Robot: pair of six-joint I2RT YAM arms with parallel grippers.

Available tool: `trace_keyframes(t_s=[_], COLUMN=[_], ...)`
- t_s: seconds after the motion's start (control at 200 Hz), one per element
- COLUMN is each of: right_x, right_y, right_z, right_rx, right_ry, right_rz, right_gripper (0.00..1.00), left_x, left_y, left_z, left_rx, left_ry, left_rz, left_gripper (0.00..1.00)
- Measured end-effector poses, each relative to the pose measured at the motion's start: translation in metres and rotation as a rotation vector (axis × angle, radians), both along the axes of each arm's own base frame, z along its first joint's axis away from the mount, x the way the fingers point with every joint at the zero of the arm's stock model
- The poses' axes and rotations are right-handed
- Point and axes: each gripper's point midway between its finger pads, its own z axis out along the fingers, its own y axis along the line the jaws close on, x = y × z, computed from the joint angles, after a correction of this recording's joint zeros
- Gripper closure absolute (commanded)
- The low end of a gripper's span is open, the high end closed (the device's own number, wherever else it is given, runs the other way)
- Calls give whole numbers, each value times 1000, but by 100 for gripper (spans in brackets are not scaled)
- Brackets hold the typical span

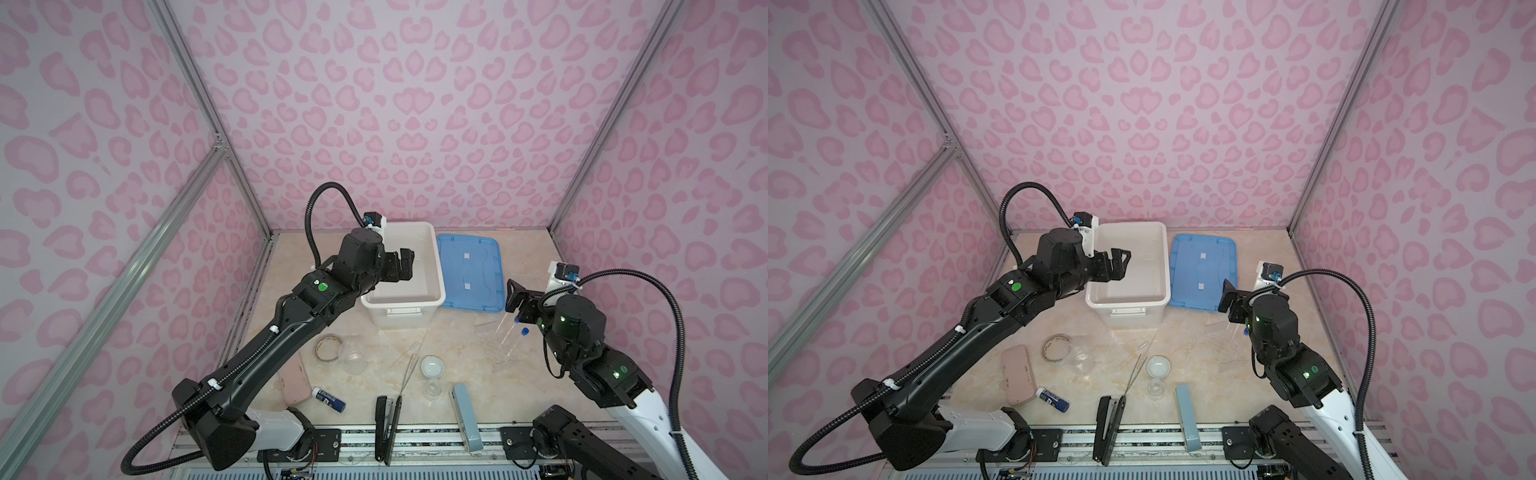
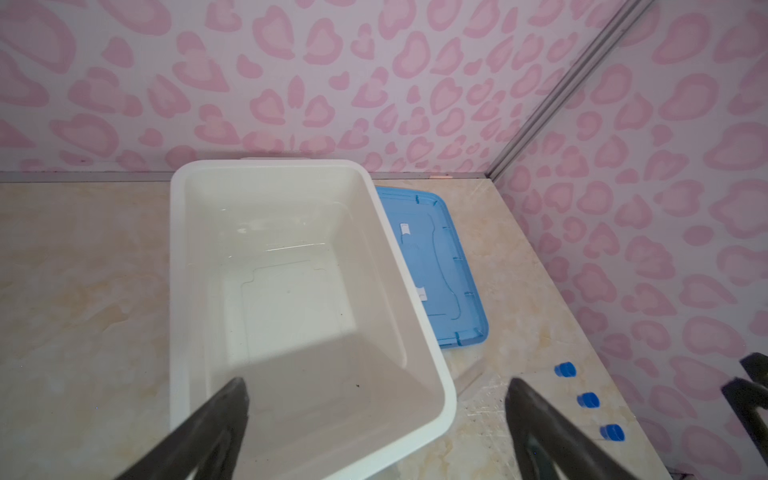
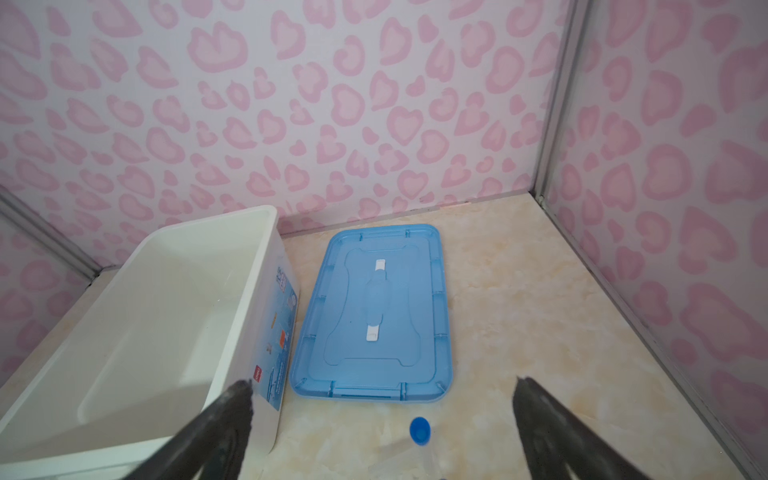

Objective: Organize the chemistry lab equipment
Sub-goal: 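Move the left gripper to the white bin rim while the right nears the blue lid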

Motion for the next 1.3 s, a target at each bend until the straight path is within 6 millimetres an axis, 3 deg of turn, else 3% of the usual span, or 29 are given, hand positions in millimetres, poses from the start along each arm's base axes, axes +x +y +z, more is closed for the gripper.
trace_keyframes(t_s=[0.205,0.36,0.435,0.55,0.895,1.11,1.305], right_x=[27,36,36,37,39,39,38], right_y=[46,65,72,80,91,92,93], right_z=[-17,-31,-36,-35,-44,-44,-44], right_rx=[-55,-80,-97,-111,-134,-138,-142], right_ry=[87,142,164,166,185,182,182], right_rz=[181,223,236,243,254,253,251], right_gripper=[3,3,3,3,4,4,5], left_x=[53,80,89,107,119,121,121], left_y=[57,69,81,90,84,78,89], left_z=[-51,-88,-112,-131,-170,-173,-181], left_rx=[62,181,242,280,269,234,225], left_ry=[204,295,358,401,490,497,512], left_rz=[158,233,272,307,299,298,328], left_gripper=[27,32,39,42,56,68,75])
